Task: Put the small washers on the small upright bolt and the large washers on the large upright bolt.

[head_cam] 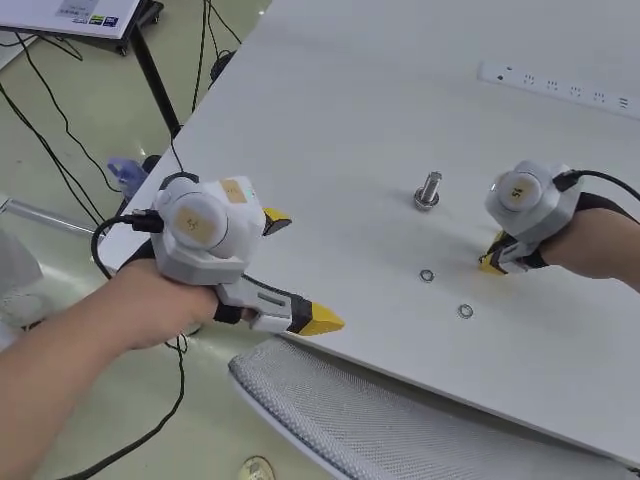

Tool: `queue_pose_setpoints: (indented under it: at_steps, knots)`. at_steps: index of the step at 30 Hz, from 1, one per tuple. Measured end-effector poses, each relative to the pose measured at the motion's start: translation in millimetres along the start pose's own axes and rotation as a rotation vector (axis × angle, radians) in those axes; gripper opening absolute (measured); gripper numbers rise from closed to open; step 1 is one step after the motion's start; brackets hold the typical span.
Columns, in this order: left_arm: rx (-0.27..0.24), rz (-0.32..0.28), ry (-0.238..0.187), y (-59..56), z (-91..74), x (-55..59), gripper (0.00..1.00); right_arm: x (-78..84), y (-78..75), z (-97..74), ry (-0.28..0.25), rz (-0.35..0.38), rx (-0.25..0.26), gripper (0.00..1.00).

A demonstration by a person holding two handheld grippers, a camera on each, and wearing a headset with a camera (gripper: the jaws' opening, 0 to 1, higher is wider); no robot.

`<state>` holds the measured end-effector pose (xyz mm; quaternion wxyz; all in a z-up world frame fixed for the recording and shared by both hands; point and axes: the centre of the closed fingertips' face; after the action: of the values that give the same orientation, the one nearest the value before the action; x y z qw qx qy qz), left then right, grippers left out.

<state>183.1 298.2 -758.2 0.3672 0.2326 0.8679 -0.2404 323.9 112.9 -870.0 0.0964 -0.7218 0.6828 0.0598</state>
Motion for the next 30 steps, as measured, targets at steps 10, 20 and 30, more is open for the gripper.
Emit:
queue_pose_setpoints:
  at_steps: [10,20,30]
  knots:
    - [-0.001,-0.002,0.003,-0.8,-0.1,1.8,0.87,1.0,-0.6,0.2,0.028,0.008,-0.004,0.13]
    - [-0.003,0.002,0.002,-3.0,-1.5,1.7,0.86,3.1,-1.2,-2.6,-0.004,0.049,0.006,0.13]
    - [-0.002,0.008,0.001,-5.2,-1.5,0.0,0.86,8.5,-1.5,-18.1,-0.013,0.084,0.002,0.12]
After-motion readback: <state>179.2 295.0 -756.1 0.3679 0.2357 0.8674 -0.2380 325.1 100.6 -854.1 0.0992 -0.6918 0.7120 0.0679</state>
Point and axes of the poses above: the centre of the closed fingertips' face, and the gripper's own axes: z roughly forward along the fingers, y roughly to its left, x roughly out of its underside, and after that the axes turned 8 degrees about -z, right-handed
